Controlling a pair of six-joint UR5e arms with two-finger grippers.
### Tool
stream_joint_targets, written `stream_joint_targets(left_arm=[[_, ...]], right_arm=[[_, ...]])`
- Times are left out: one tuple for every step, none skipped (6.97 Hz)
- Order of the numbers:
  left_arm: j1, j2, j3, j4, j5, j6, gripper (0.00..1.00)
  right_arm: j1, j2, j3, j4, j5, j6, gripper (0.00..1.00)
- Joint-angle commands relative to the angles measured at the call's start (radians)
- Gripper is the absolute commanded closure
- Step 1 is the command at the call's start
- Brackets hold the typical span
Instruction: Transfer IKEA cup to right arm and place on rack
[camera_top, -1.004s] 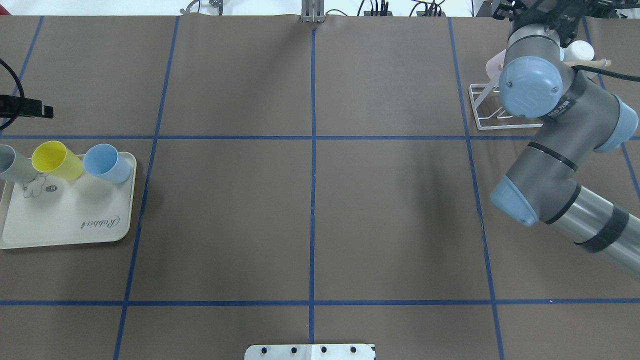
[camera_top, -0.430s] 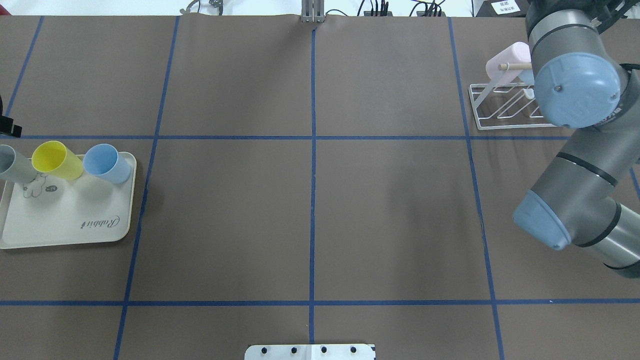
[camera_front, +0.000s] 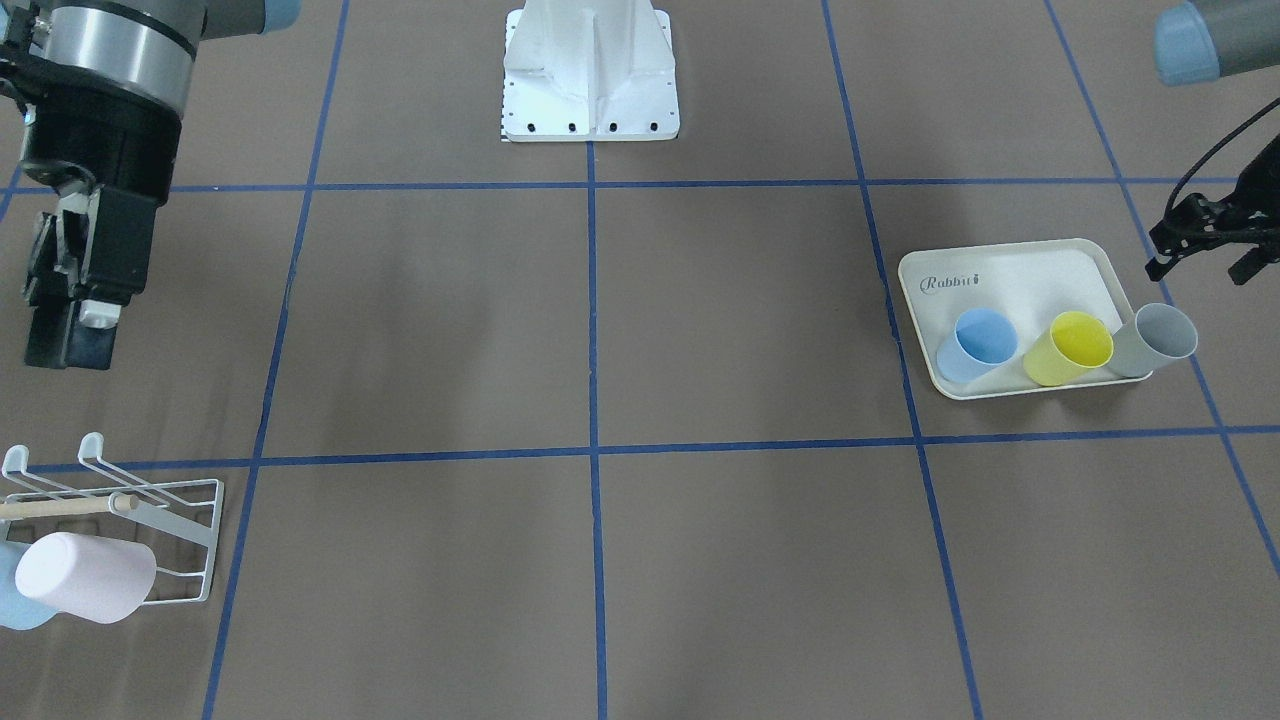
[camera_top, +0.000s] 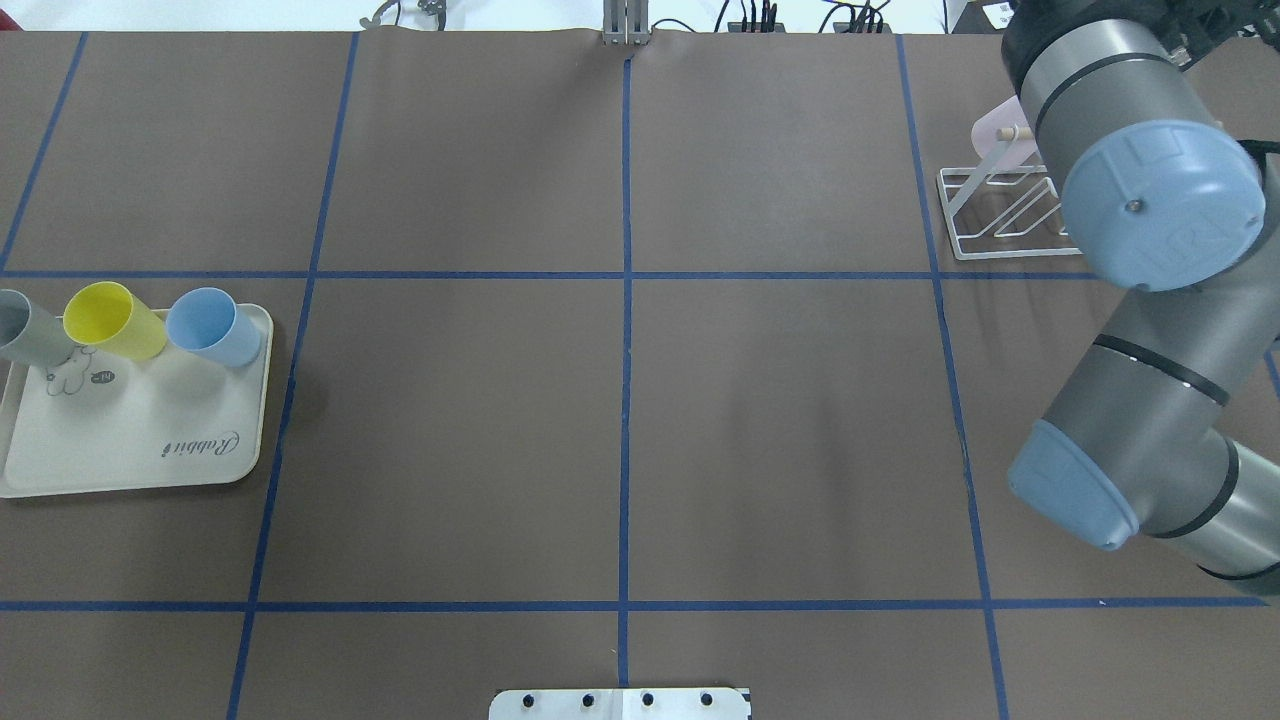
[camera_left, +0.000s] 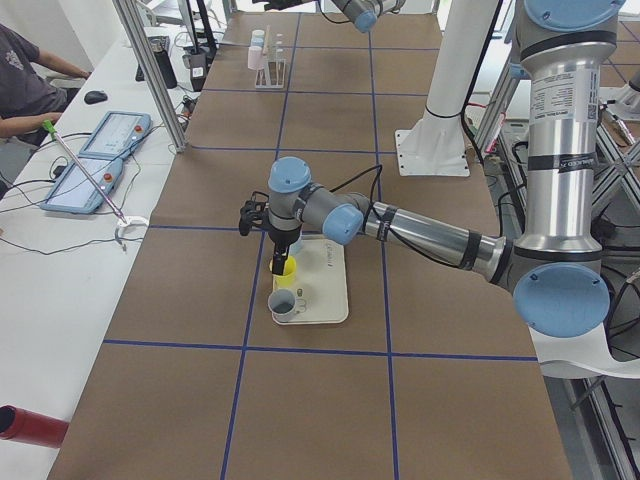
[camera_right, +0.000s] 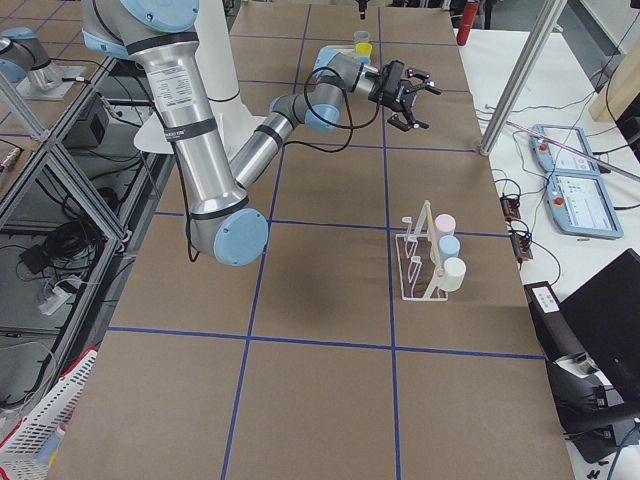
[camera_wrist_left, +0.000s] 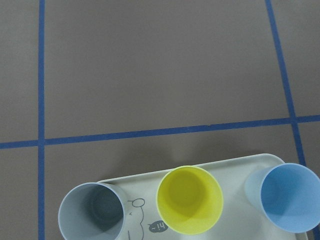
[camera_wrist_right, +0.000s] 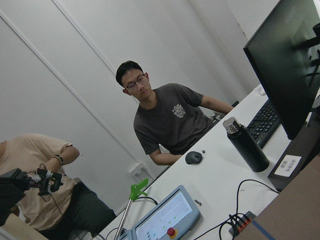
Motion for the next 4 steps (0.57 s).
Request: stream_joint_targets(left_arm=[[-0.054,-0.009,0.070,-0.005,-0.040,0.102,0.00],[-0.057,-0.014,0.102,-0.008,-0.037,0.125,0.00],[-0.058,-0.044,0.151,-0.010,-0.036,0.127,0.00],[-0.058,-0.061,0.197,-0.020,-0.036,0.124,0.00]], right_arm=[[-0.084,0.016,0.009,0.132,0.002,0.054,0.00],[-0.130,0.015,-0.004,0.210,0.002,0.055,0.00],[-0.159,0.015,-0.007,0.285,0.001,0.055,0.00],[-0.182,0.012,-0.008,0.347,-0.001,0.055,0.00]])
